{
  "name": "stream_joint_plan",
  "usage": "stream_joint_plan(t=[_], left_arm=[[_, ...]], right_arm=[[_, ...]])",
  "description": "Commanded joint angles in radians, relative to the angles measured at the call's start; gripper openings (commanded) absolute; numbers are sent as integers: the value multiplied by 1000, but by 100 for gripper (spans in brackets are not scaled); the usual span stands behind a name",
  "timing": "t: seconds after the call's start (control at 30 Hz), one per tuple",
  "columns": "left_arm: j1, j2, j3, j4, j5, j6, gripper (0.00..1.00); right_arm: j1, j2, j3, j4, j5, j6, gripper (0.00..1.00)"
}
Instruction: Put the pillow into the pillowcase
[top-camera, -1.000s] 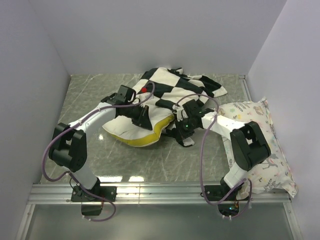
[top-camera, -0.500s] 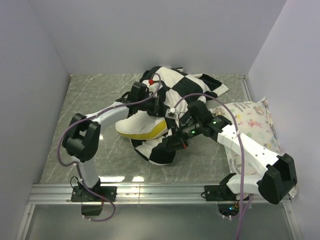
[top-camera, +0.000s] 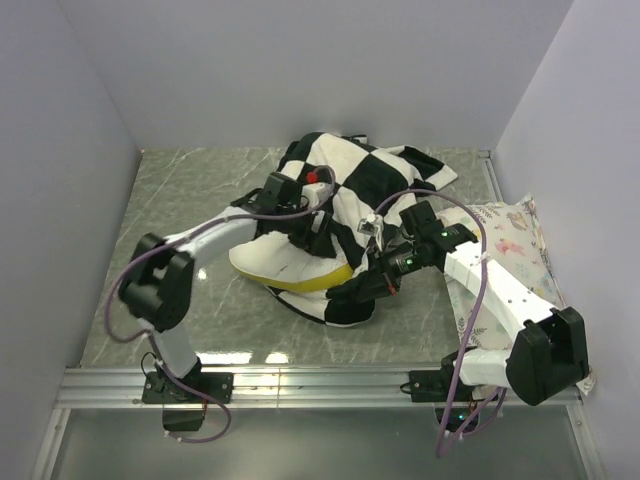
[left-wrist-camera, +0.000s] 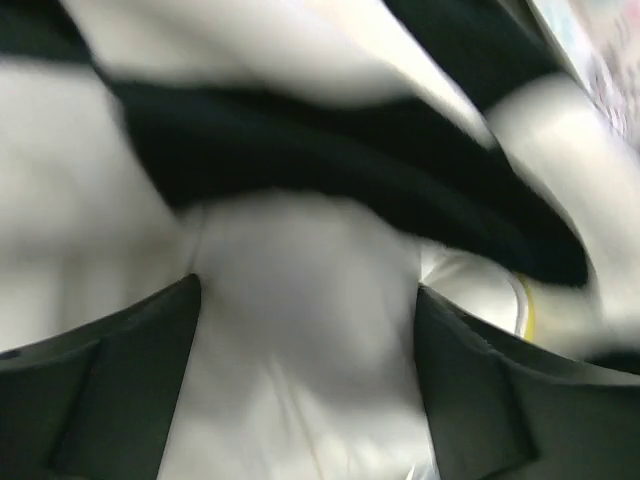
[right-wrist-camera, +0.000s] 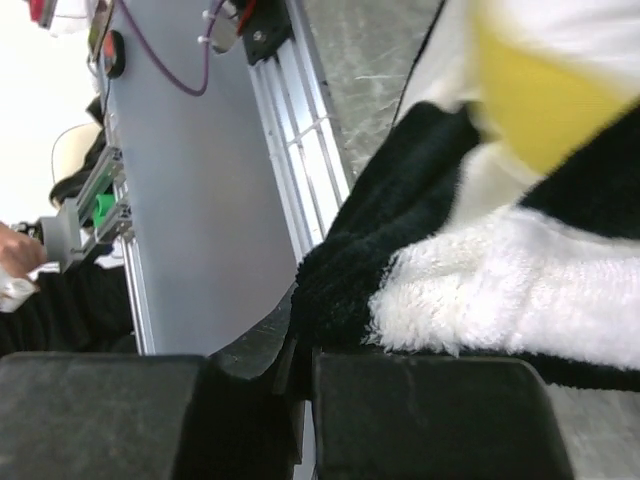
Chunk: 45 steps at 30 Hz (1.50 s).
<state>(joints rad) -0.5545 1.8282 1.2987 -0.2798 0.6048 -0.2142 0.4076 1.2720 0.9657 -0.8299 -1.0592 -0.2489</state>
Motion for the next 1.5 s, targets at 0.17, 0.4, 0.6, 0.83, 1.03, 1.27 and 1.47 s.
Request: stream_joint_plan(t=[0.17, 0.4, 0.6, 0.83, 1.03, 1.27, 1.47], left_arm=[[373, -366, -79, -452, 243, 489, 96], [769, -346, -176, -386, 173, 435, 92], [877, -273, -188, -320, 194, 411, 91], [972, -213, -133, -317, 245, 368, 93], [1036, -234, -151, -283, 269, 348, 97], [1087, -251, -205, -268, 262, 384, 98], [1087, -231, -208, -272, 289, 423, 99]], right_arm=[[31, -13, 10, 86, 85, 48, 16], [180, 64, 241, -34, 482, -58, 70], [224, 116, 361, 269, 848, 87, 88], [517, 499, 758, 183, 1255, 100, 96], [629, 834, 1159, 26, 1291, 123, 100], [665, 1076, 1280, -26, 1214, 112, 100], [651, 1115, 1147, 41, 1249, 69, 88]])
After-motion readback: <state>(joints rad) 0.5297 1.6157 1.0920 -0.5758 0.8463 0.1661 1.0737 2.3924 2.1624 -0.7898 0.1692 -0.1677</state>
